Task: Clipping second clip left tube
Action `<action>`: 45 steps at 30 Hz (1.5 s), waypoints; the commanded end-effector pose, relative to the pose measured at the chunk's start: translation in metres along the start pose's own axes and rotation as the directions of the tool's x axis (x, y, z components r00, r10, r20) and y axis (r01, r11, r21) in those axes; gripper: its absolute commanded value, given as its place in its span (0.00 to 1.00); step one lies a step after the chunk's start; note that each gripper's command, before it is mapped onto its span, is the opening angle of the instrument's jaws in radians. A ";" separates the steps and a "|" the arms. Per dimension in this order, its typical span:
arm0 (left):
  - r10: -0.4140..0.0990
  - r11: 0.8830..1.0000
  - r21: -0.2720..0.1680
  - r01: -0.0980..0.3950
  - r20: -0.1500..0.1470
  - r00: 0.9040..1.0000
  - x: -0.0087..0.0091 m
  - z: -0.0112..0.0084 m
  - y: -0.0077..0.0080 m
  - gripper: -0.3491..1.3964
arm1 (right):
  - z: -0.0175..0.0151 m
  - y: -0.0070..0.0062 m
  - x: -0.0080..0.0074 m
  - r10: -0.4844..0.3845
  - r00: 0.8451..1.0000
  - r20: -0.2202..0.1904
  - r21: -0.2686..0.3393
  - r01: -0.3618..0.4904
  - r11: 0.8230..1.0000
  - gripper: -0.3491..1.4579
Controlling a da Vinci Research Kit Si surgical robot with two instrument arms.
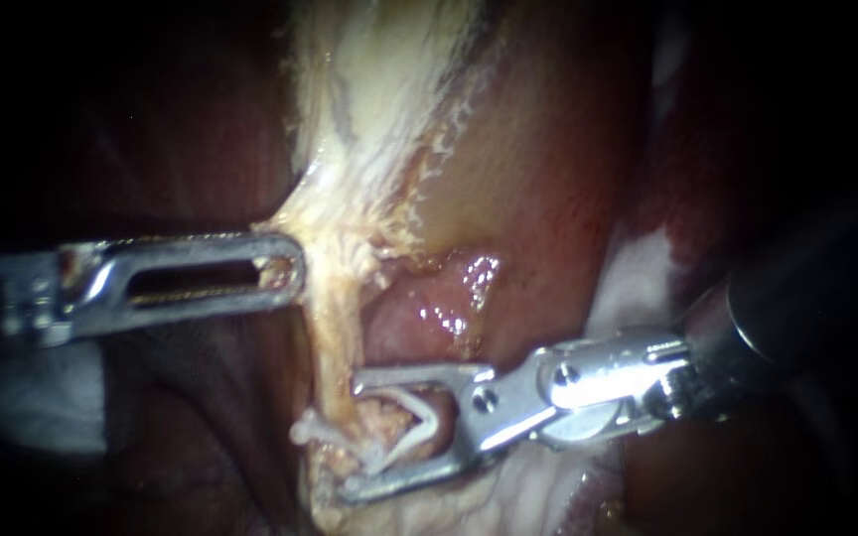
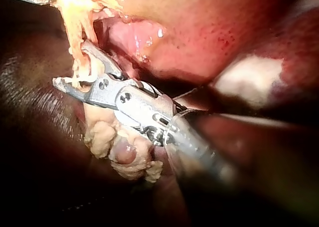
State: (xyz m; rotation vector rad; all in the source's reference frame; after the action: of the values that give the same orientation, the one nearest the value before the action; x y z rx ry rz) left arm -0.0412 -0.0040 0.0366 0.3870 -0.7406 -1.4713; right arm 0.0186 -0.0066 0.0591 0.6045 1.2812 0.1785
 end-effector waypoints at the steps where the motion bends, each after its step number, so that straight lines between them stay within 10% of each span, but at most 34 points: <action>1: -0.001 1.000 -0.001 0.001 0.001 1.000 0.0000 0.0000 -0.0001 0.00 | 0.0003 0.0001 -0.0001 0.001 1.000 0.001 -0.003 -0.001 1.000 0.52; 25: -0.002 1.000 -0.004 0.002 0.003 1.000 0.0002 -0.0003 -0.0006 0.00 | 0.0039 0.0020 -0.0029 0.099 0.995 -0.027 0.046 -0.098 0.994 0.49; 28: -0.002 1.000 -0.004 0.002 0.003 1.000 0.0002 -0.0003 -0.0006 0.00 | 0.0037 0.0021 -0.0030 0.099 0.995 -0.026 0.035 -0.098 0.995 0.42; 32: -0.002 1.000 -0.004 0.002 0.002 1.000 0.0002 -0.0003 -0.0006 0.00 | 0.0029 0.0023 -0.0035 0.099 0.995 -0.024 0.012 -0.099 0.995 0.00; 45: -0.003 1.000 -0.004 0.003 0.002 1.000 0.0002 -0.0004 -0.0006 0.00 | 0.0027 0.0024 -0.0035 0.084 0.996 0.006 -0.017 -0.083 0.996 0.00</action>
State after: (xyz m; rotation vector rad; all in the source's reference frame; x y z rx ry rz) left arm -0.0414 -0.0043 0.0359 0.3833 -0.7394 -1.4756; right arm 0.0206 -0.0070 0.0637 0.6427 1.2487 0.2557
